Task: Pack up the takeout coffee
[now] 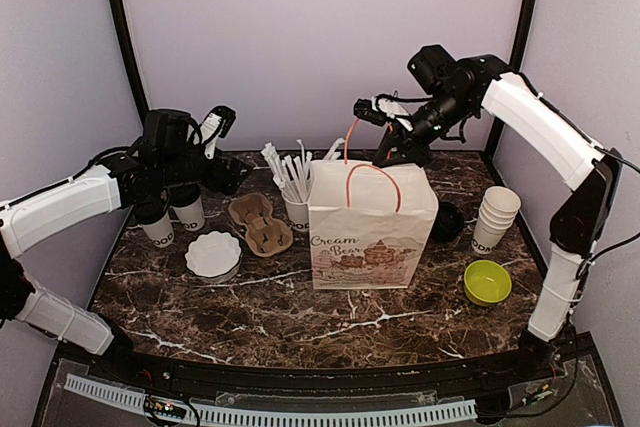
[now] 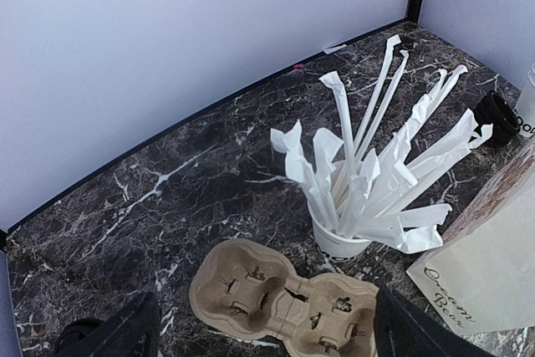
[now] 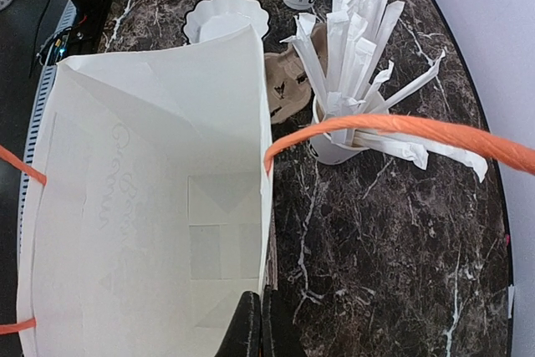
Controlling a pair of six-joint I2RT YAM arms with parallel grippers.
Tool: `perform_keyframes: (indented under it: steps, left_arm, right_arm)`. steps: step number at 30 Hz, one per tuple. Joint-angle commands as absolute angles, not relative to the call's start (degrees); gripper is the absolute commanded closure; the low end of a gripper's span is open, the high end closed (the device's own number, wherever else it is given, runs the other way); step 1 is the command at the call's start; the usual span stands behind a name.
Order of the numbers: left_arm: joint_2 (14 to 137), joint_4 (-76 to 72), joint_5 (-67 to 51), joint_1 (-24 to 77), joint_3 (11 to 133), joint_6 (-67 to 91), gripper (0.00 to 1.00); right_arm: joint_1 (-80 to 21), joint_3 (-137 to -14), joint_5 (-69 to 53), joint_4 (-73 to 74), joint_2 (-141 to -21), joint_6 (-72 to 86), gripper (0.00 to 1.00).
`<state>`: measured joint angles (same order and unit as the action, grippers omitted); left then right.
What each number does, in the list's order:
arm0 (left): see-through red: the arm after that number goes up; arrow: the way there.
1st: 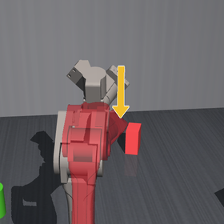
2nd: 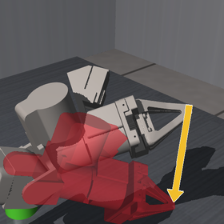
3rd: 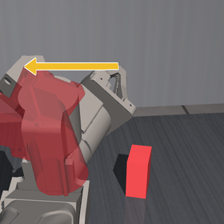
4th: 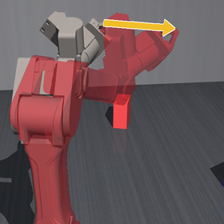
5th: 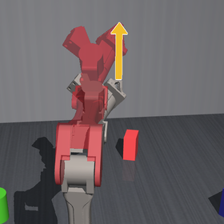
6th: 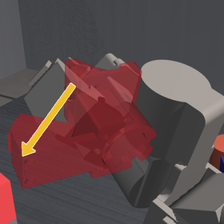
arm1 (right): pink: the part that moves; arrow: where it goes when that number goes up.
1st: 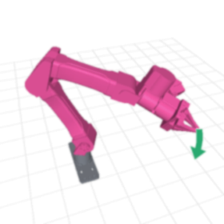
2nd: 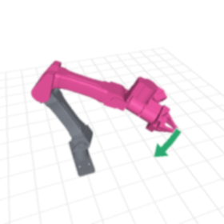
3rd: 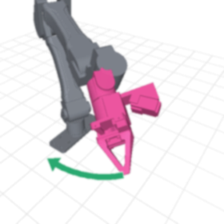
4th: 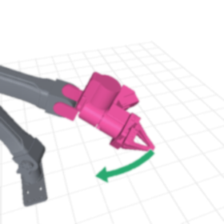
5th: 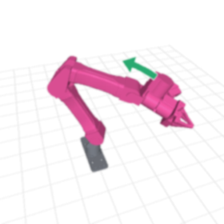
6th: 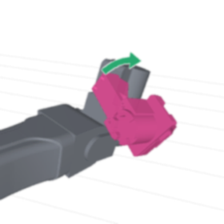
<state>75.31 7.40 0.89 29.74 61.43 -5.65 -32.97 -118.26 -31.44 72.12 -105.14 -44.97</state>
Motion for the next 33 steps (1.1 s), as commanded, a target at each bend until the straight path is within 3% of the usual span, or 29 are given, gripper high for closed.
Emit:
perform_keyframes:
  steps: [1,7,12,19,24,33]
  left_arm:
    - [75.1,7.6,0.2,29.4,61.6,-6.6,0.09]
    - [75.4,7.9,0.1,29.3,61.9,-6.6,0.09]
    - [75.6,8.4,0.1,29.4,62.1,-6.7,0.09]
    - [76.0,8.9,0.2,29.4,62.3,-6.8,0.09]
    - [77.4,12.2,-1.0,29.3,63.7,-6.3,0.05]
    - [86.7,25.0,6.1,29.3,72.5,-0.2,0.21]
  right_arm:
    - [-33.6,-119.6,-31.4,69.5,-105.7,-43.7,1.00]
    - [-33.6,-119.4,-30.5,68.9,-105.7,-43.1,0.99]
    - [-33.6,-118.9,-29.1,68.0,-105.3,-42.0,0.90]
    - [-32.6,-117.3,-28.2,67.6,-100.8,-42.4,0.60]
    - [-28.6,-113.9,-29.2,67.8,-95.3,-41.7,0.52]
    - [-22.6,-95.4,-31.3,56.5,-82.6,-36.7,0.44]
